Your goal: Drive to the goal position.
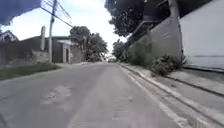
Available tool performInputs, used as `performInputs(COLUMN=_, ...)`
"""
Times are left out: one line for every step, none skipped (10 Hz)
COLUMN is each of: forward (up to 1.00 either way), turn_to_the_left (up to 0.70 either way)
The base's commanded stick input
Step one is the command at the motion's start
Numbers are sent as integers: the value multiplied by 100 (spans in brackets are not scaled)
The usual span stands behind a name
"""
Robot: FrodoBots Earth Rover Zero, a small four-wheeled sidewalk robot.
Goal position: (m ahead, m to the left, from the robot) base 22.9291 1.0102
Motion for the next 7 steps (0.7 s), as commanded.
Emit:
performInputs(forward=100, turn_to_the_left=0)
performInputs(forward=100, turn_to_the_left=0)
performInputs(forward=100, turn_to_the_left=0)
performInputs(forward=100, turn_to_the_left=0)
performInputs(forward=100, turn_to_the_left=0)
performInputs(forward=100, turn_to_the_left=0)
performInputs(forward=100, turn_to_the_left=0)
